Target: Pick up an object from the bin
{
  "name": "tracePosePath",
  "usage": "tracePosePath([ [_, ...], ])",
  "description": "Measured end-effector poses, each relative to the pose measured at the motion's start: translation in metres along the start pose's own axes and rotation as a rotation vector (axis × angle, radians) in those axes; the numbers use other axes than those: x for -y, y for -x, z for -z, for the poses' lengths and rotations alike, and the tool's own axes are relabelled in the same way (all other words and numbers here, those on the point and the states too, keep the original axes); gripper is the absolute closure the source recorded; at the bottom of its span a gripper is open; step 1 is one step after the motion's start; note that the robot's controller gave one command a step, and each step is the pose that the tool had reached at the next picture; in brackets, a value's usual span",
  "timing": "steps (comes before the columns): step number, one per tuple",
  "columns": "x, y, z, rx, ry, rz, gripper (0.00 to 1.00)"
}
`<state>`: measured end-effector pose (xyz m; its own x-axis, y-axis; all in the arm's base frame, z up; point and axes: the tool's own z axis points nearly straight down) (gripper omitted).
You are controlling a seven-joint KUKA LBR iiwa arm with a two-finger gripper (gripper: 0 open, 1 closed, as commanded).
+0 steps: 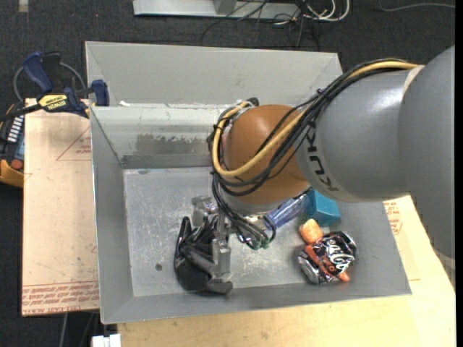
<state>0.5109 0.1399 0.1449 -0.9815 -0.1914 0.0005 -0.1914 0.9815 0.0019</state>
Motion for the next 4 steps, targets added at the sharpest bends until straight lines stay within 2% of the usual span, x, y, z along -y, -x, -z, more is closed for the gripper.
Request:
tracePosePath([
  [1, -0.011, -0.018, 0.006, 0.001, 0.000, 0.104, 0.00],
  [2, -0.055, 0.009, -0.016, 0.001, 0.002, 0.424, 0.00],
  [3, -0.028, 0.040, -0.075, 0.003, 0.002, 0.409, 0.00],
  [4, -0.097, 0.027, -0.074, 0.006, 0.003, 1.088, 1.00],
])
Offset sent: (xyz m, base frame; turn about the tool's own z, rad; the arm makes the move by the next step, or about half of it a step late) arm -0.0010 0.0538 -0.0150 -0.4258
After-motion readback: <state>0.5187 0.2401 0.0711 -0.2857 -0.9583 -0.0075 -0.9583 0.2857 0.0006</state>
